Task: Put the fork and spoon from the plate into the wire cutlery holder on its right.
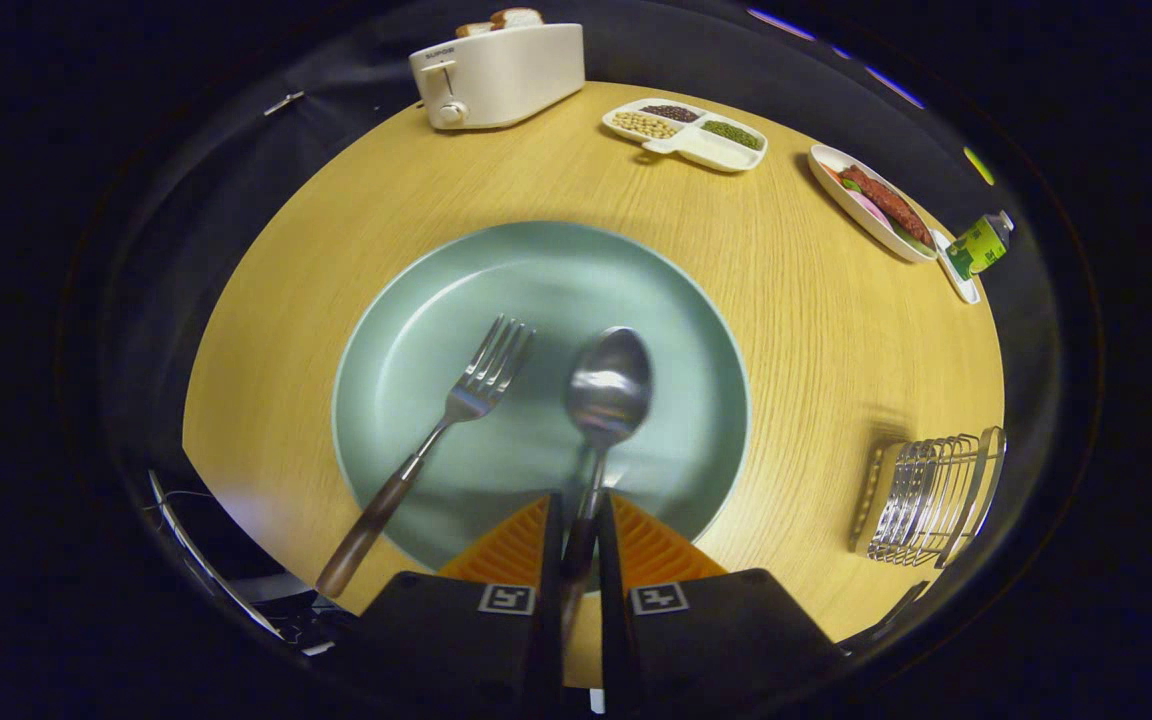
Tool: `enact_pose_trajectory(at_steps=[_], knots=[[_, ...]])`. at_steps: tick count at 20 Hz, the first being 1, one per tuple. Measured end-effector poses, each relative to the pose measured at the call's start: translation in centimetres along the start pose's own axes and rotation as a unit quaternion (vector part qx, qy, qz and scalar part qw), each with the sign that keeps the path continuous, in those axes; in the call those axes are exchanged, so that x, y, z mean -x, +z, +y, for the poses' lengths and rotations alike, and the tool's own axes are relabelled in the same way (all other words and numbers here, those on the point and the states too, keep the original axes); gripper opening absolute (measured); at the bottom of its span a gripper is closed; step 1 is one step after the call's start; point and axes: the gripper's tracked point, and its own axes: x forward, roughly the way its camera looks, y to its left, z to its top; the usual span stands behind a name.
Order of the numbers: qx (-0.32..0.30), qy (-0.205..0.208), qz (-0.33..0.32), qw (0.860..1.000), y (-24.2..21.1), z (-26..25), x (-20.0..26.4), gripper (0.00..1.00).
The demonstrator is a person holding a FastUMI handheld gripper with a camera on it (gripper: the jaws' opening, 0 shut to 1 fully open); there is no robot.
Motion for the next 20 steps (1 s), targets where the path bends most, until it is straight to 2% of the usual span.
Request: enact_pose_trajectory(at_steps=[1,4,12,15,18,20], knots=[[0.001,0.012,0.004,1.0,0.0,0.1,0.0,0.14],[0.006,0.032,0.011,0.999,0.0,0.0,0.1,0.09],[-0.011,0.064,-0.012,0.998,1.4,-2.6,4.1,0.09],[-0.034,0.081,-0.011,0.996,1.5,-3.6,5.9,0.09],[-0.013,0.079,-0.032,0.996,2.0,-5.6,8.6,0.09],[-0.019,0.095,-0.038,0.995,2.1,-6.6,11.0,0.09]])
